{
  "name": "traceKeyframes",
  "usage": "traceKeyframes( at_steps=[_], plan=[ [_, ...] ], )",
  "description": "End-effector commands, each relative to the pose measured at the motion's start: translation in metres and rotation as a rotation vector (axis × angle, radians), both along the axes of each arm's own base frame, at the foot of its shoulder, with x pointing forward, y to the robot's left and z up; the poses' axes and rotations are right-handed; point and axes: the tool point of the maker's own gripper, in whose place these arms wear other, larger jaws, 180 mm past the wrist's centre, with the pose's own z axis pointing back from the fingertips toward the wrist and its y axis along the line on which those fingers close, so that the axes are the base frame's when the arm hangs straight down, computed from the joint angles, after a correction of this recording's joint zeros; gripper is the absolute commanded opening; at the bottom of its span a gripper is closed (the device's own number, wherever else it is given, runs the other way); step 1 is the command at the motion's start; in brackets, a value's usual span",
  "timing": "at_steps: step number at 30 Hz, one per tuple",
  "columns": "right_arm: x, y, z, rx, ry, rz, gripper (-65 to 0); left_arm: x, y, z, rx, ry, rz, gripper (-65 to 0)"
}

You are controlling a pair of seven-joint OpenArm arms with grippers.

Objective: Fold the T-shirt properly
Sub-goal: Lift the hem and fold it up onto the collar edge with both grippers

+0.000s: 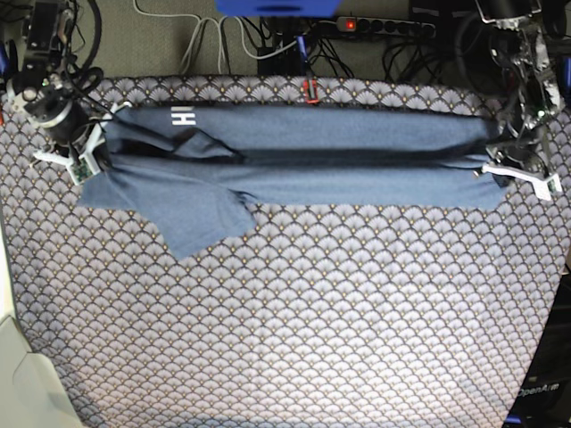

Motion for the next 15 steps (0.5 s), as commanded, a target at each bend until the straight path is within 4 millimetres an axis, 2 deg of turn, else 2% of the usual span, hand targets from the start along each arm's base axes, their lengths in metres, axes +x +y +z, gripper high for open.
traceKeyframes(
  at_steps=[1,10,15],
  plan=[
    [0.006,-0.01,0.013,-0.018,-0.043,-0.009,-65.0,0.008,0.011,0.018,0.044,-0.047,0.002,-64.7],
    [0.008,-0.026,0.019,-0.034,-0.058,-0.05,-65.0,0.011,0.011,0.019,0.05,-0.048,-0.001,-64.7],
    [0.005,-0.032,0.019,-0.056,-0.047,-0.043,-65.0,0.022,0.015,0.028,0.063,-0.067,-0.006,-64.7]
  ],
)
